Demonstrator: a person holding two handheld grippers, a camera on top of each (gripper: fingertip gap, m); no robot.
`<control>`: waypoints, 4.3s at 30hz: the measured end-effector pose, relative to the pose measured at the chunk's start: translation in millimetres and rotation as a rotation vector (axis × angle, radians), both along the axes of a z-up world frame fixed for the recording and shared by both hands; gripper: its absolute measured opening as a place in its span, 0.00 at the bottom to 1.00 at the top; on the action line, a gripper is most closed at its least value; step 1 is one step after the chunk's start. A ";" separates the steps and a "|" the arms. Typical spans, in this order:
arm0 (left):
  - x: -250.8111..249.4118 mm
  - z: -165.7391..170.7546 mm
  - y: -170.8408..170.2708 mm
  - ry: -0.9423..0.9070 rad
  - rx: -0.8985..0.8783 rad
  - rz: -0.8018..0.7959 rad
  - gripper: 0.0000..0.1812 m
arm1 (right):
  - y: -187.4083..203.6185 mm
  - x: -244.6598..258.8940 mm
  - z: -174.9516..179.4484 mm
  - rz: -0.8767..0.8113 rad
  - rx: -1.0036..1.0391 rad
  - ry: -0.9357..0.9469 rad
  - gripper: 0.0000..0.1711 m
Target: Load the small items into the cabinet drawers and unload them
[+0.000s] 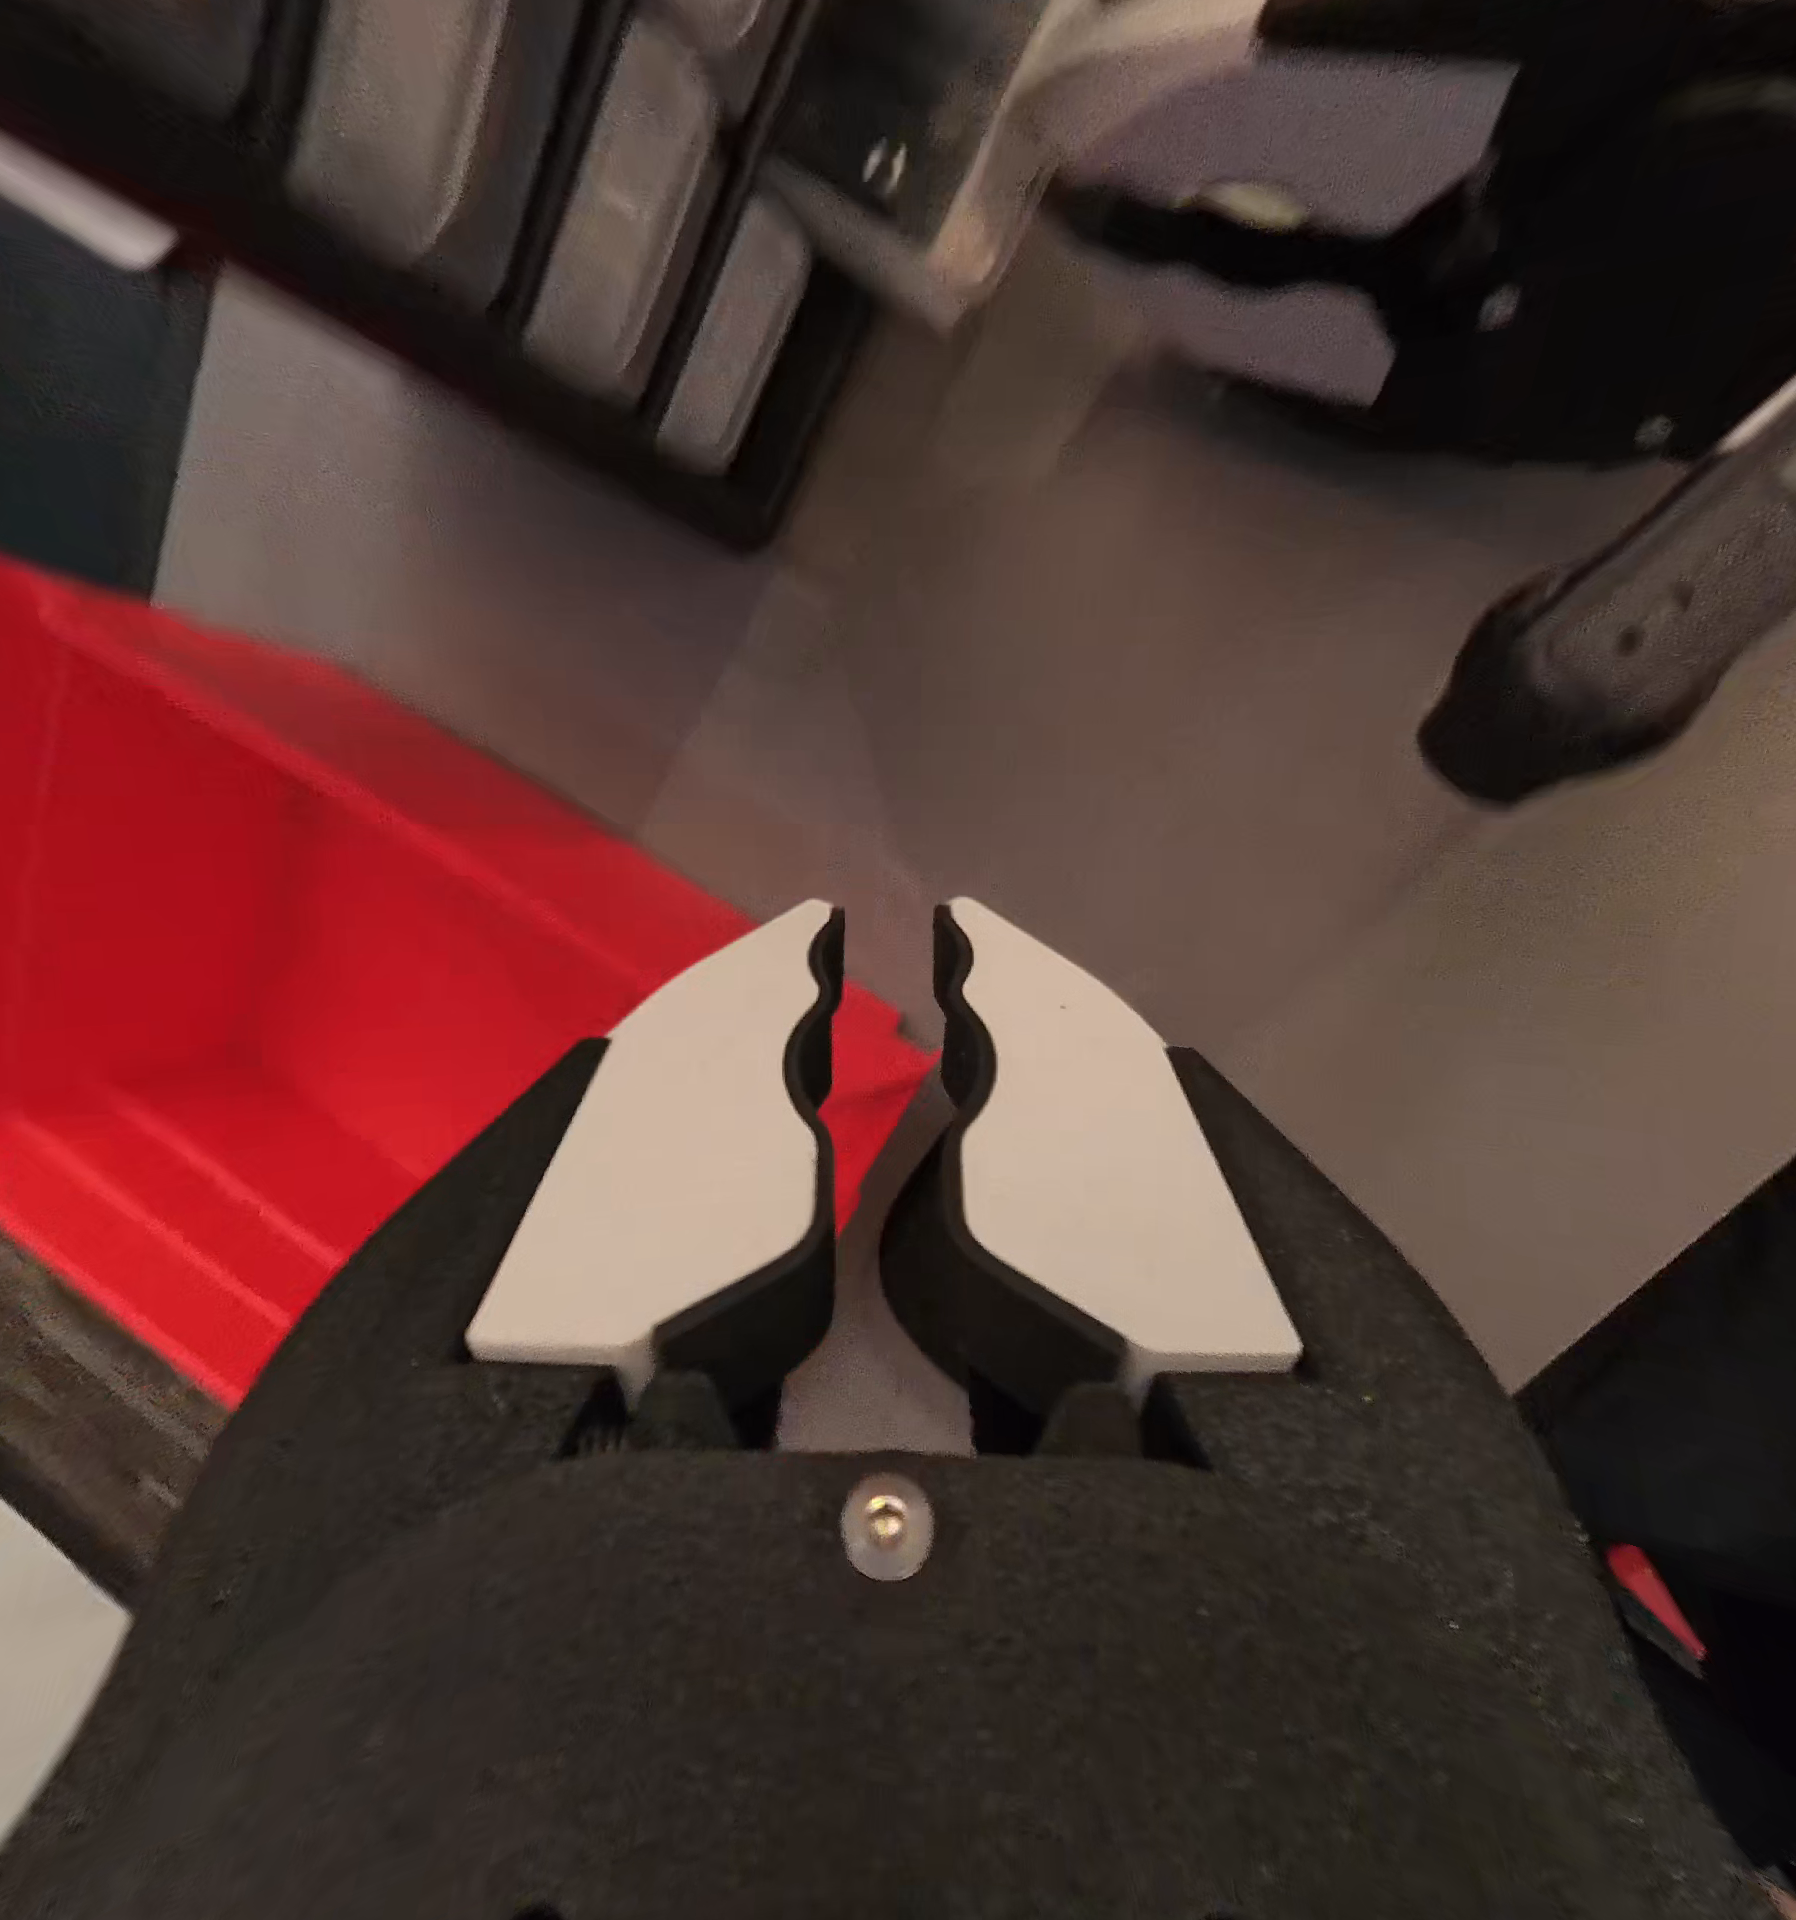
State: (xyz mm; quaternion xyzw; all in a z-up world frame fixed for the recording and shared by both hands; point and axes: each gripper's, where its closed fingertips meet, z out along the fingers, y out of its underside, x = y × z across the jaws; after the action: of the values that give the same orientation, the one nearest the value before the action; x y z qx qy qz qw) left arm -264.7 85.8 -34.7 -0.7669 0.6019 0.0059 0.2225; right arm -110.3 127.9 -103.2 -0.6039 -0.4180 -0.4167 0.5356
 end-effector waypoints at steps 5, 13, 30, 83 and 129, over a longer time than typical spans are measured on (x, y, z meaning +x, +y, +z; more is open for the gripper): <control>-54.6 14.4 33.5 -0.058 -0.004 0.160 0.08 | 23.8 8.4 -2.5 -0.060 0.031 -0.039 0.14; -118.8 -20.1 96.0 0.025 -0.131 0.451 0.12 | 39.8 11.1 -3.2 -0.090 0.037 -0.063 0.14; -135.8 -103.0 129.4 0.173 -0.282 0.321 0.16 | 11.3 40.6 1.0 -0.130 0.021 0.010 0.16; 72.3 3.2 -20.7 -0.225 -0.173 -0.238 0.06 | -59.2 41.2 -1.0 -0.123 0.047 -0.129 0.07; 81.3 17.8 -19.8 -0.135 -0.032 -0.175 0.09 | -42.7 46.0 -2.9 -0.120 0.033 -0.066 0.09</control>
State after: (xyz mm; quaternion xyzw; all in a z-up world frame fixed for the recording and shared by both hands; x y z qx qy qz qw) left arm -183.4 65.9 -16.9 -0.7135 0.6502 -0.0748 0.2501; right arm -64.3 85.2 -106.2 -0.6048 -0.3915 -0.4748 0.5055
